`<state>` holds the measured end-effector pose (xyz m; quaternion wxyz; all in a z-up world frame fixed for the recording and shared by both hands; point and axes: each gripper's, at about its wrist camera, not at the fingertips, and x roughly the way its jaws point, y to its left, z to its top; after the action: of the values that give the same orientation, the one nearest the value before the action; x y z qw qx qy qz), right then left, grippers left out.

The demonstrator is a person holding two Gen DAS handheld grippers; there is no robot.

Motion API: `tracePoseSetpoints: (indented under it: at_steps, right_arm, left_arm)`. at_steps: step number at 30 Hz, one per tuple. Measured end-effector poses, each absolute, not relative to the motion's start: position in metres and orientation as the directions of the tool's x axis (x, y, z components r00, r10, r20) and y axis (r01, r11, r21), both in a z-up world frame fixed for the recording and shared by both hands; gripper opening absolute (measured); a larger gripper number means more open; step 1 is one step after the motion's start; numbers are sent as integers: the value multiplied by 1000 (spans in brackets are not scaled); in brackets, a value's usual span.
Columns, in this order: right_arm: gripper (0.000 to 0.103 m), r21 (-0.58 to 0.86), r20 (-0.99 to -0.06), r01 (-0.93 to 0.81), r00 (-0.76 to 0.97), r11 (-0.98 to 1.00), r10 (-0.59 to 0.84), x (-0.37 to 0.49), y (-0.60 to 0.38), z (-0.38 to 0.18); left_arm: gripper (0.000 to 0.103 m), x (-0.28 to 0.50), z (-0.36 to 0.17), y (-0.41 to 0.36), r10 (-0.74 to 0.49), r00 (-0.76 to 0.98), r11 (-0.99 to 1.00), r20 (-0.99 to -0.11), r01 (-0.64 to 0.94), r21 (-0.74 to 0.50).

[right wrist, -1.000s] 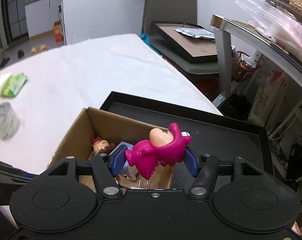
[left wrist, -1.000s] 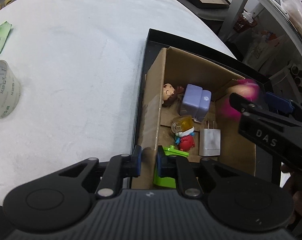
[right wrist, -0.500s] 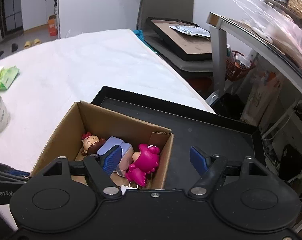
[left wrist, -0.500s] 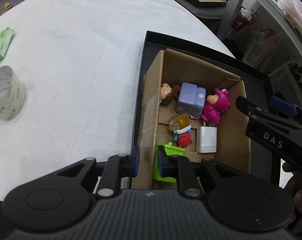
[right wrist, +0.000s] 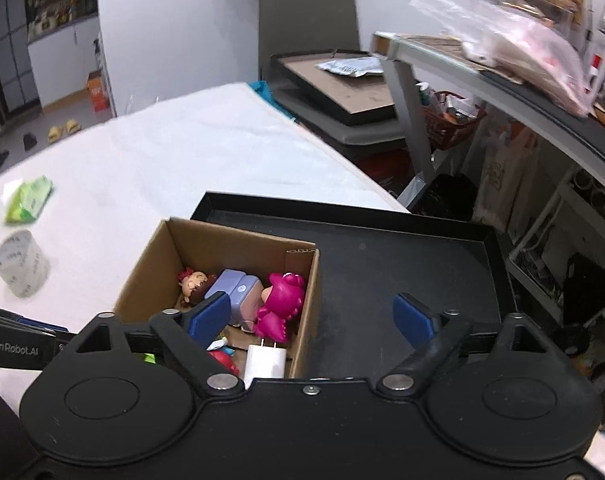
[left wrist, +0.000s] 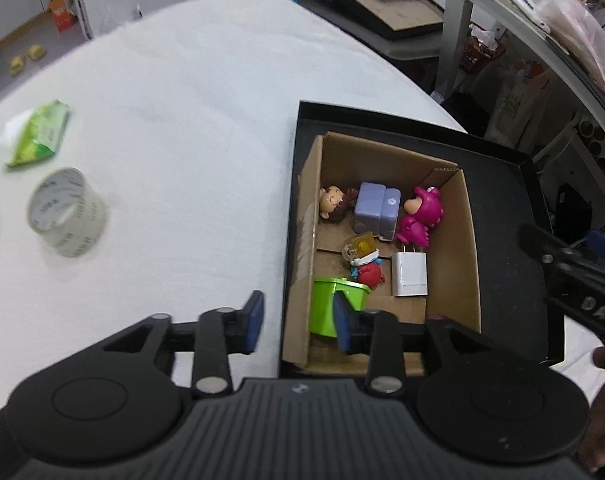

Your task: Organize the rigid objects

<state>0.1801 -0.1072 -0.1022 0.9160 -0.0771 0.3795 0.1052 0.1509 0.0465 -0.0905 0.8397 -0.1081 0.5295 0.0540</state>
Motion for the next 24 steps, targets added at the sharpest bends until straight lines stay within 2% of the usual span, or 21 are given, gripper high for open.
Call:
tracePoseSetpoints:
  at_steps: [1,7,12,18,24]
  right_arm:
    - [95,-54,-707,-236,696,970,130,176,-111,-99]
    - [103,-29,-678,-146,730,989,88,151,-135,-73]
    - [103,15,-670,-122,735,992,101,130,-147,-60]
    - [103,65,-649,-100,752,993,118,105,-158,-44]
    - [103,107,-632,-62,766,992,116,84,-172,-36]
  left_arm:
    - [45,148,-86,45,-20,443,972,-896,-202,-121]
    - [48,127,-65,36,-9,478,976,-878,-186,-112]
    - [60,108,-52,29,2,504,980,-864,-173,-98]
    - [68,88,-35,28,-21,536,977,-844,-168,-131]
    - [74,67,-20,19,1,567,981,-824,-162,-110]
